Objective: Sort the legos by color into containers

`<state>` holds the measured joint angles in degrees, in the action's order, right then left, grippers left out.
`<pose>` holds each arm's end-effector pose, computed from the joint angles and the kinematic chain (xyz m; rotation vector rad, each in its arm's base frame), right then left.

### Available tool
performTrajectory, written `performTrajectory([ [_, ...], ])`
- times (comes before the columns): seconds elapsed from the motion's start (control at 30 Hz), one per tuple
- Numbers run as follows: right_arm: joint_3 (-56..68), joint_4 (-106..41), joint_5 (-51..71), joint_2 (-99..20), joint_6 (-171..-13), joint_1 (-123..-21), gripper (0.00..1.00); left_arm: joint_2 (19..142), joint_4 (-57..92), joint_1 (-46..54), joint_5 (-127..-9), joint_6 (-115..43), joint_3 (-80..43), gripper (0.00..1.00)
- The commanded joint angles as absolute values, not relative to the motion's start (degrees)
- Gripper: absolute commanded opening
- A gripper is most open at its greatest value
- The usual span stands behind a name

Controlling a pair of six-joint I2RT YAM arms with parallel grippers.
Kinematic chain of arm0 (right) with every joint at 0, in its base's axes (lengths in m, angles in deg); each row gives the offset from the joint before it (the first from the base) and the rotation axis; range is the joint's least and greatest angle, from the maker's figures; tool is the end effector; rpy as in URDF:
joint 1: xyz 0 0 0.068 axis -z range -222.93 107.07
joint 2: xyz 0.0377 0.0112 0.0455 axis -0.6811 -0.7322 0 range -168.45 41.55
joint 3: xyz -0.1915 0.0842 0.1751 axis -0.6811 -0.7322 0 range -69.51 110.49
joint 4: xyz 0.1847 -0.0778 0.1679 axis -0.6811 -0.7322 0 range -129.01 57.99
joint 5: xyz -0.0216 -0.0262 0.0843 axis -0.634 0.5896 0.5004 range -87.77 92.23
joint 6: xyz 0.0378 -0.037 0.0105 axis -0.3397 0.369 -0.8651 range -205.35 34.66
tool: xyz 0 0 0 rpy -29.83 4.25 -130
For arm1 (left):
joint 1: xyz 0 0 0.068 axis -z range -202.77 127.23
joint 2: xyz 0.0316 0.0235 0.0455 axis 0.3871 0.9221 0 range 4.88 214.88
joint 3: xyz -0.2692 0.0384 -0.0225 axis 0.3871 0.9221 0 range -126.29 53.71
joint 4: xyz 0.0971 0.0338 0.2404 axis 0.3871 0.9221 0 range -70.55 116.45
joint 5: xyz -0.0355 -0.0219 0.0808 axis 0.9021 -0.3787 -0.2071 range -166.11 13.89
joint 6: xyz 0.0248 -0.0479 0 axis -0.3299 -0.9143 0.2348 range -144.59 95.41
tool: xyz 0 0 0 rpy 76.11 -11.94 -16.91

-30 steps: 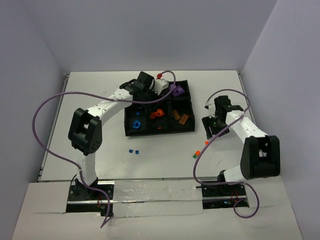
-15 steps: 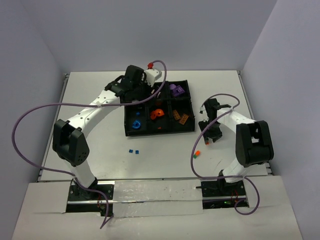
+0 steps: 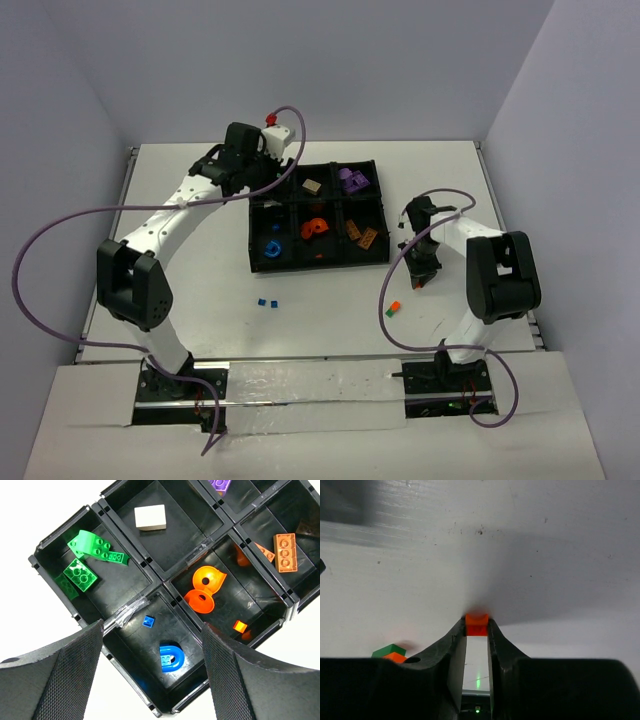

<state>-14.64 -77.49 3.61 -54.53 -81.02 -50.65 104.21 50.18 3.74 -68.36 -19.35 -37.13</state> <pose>0.2754 0.0383 0.1504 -0.3246 3.0671 0.0399 0.3546 -0.1823 0.3281 0.6913 2.1638 -0.3500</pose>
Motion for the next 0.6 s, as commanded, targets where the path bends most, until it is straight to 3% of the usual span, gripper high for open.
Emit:
performTrajectory([
  [0.0,-12.93,-77.16,4.58,-54.91,-81.40,-49.57,0.12,100.88,48.02,3.51,-67.32,-19.93,-36.47,0.84],
  [0.07,-12.36,-77.93,5.58,-53.06,-80.61,-47.07,0.01,100.06,47.88,3.09,-67.41,-19.85,-36.09,0.85],
  [0.1,-11.96,-78.11,6.28,-51.98,-80.43,-45.86,0.00,99.65,47.84,2.98,-67.41,-19.98,-35.76,0.86],
  [0.17,-10.32,-77.61,8.10,-47.58,-79.01,-42.11,0.00,98.15,47.58,0.59,-65.79,-20.94,-34.32,0.97],
  [0.27,-6.85,-74.81,9.08,-41.69,-77.36,-39.85,0.00,96.20,48.18,-3.89,-61.37,-22.77,-32.28,0.99],
  [0.37,-0.89,-71.04,12.93,-38.99,-76.77,-41.80,0.00,93.91,49.37,-11.21,-54.63,-24.06,-29.68,0.99],
  [0.57,7.87,-67.68,13.74,-41.67,-73.92,-55.21,0.00,83.68,45.19,-19.16,-47.30,-23.41,-18.91,0.99],
])
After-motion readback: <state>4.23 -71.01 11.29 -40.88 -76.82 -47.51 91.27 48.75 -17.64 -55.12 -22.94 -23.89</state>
